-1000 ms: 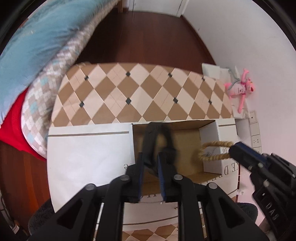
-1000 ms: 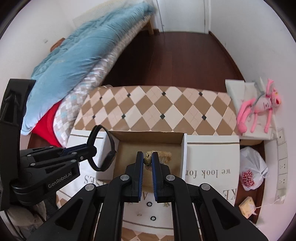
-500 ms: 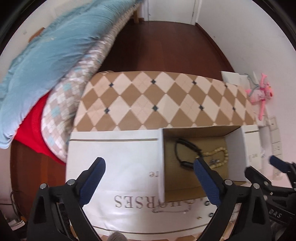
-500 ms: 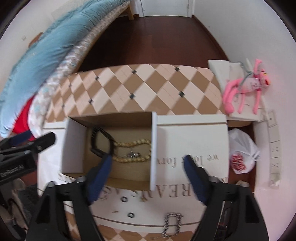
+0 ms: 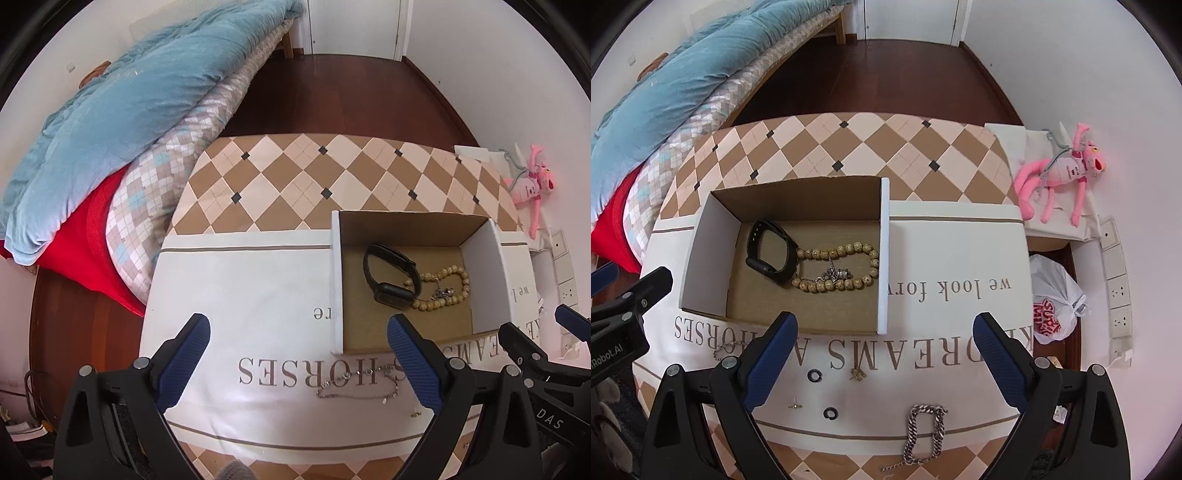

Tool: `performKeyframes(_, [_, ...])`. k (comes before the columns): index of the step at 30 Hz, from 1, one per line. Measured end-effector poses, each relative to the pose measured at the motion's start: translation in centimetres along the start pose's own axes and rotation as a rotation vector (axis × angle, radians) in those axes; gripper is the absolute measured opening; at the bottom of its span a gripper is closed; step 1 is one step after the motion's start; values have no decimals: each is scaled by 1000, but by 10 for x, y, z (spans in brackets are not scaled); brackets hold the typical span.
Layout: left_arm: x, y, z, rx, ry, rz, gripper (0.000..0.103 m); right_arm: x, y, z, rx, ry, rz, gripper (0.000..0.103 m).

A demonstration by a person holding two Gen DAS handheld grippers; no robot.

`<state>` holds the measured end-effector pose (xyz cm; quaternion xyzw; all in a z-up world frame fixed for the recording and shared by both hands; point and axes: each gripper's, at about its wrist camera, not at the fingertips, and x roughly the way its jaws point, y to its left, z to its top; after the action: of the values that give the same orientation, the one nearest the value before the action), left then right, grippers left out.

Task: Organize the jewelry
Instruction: 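Lift both grippers out of the box and back away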

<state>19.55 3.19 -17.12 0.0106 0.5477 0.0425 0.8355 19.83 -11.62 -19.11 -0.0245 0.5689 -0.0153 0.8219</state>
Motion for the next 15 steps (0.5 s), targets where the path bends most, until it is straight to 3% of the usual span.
performKeyframes(3, [-15, -1, -7, -5, -25, 11, 98, -16, -3, -7, 10, -34, -5, 97])
performKeyframes(5, [-25, -1, -12, -8, -42, 13, 98, -27, -4, -11, 12, -58, -13, 103])
performKeyframes(15, [-81, 4, -35, -29, -127, -20, 98, -91, -3, -34, 13, -182, -39, 103])
